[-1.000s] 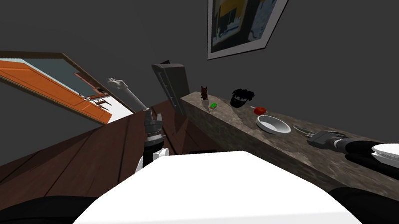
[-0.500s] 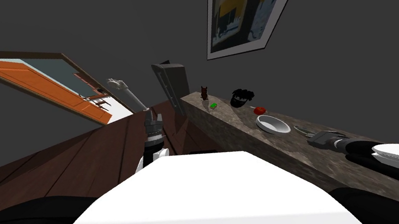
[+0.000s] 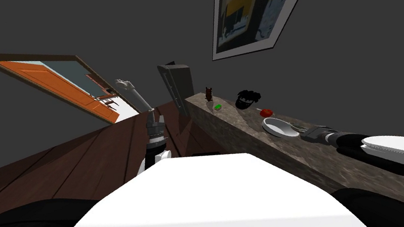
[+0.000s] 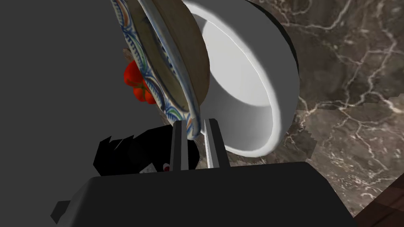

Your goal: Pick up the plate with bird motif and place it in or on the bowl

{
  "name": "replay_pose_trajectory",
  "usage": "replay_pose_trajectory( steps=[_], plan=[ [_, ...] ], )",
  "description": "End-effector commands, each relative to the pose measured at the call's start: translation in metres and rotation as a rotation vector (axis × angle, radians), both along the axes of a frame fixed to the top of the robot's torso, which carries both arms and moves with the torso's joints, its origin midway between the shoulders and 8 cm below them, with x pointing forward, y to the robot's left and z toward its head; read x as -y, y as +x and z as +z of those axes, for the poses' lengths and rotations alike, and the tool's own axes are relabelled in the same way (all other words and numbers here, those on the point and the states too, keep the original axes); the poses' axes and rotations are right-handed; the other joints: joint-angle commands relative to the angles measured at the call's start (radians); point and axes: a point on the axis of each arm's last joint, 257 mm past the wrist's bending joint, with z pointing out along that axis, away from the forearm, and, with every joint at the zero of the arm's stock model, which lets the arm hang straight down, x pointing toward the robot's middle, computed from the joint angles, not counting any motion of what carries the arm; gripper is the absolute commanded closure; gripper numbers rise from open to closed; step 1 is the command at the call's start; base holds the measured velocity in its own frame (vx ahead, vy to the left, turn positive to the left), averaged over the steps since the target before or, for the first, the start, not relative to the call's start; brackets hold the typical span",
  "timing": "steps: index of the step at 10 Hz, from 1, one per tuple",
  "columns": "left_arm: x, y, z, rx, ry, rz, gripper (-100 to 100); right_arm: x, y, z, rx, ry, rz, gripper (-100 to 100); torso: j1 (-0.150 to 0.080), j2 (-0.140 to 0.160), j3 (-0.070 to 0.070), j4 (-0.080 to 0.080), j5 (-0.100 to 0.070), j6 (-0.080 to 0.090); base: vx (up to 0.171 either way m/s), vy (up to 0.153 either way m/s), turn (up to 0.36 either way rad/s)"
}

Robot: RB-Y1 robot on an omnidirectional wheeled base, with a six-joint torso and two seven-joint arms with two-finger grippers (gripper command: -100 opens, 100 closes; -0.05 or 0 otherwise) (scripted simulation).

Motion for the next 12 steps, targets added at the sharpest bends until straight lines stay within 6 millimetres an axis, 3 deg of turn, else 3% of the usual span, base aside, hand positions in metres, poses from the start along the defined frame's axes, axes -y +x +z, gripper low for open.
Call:
replay_pose_trajectory(
  steps=[1, 2, 4, 5, 6, 7, 12],
  plan=[
    [0.0, 0.0, 0.0, 0.0, 0.0, 0.0, 0, -0.018, 0.029, 0.012, 0.045, 0.032, 0.041, 100, 0.0, 0.0, 0.0, 0.0, 0.0, 0.0, -0.004, 0.009, 0.059],
    [0.0, 0.0, 0.0, 0.0, 0.0, 0.0, 0, -0.018, 0.029, 0.012, 0.045, 0.032, 0.041, 100, 0.001, -0.001, 0.0, 0.0, 0.0, -0.004, -0.018, 0.011, 0.097],
    [0.0, 0.0, 0.0, 0.0, 0.0, 0.0, 0, -0.033, 0.061, 0.031, 0.091, 0.053, 0.085, 100, 0.001, -0.001, -0.001, 0.0, 0.001, -0.002, 0.001, 0.011, 0.053],
    [0.0, 0.0, 0.0, 0.0, 0.0, 0.0, 0, -0.033, 0.061, 0.031, 0.091, 0.053, 0.085, 100, 0.003, -0.003, -0.001, 0.0, 0.002, -0.004, 0.018, 0.02, 0.063],
    [0.0, 0.0, 0.0, 0.0, 0.0, 0.0, 0, -0.04, 0.08, 0.046, 0.107, 0.042, 0.122, 100, 0.003, -0.003, -0.002, -0.001, 0.001, -0.002, 0.009, 0.009, 0.028],
    [0.0, 0.0, 0.0, 0.0, 0.0, 0.0, 0, -0.042, 0.085, 0.049, 0.101, 0.031, 0.139, 100, 0.002, -0.002, -0.001, 0.0, 0.002, -0.002, 0.0, 0.0, 0.0],
    [0.0, 0.0, 0.0, 0.0, 0.0, 0.0, 0, -0.038, 0.074, 0.036, 0.008, -0.02, 0.174, 100, -0.002, 0.004, 0.002, 0.001, 0.0, 0.002, -0.014, -0.019, -0.069]
  ],
)
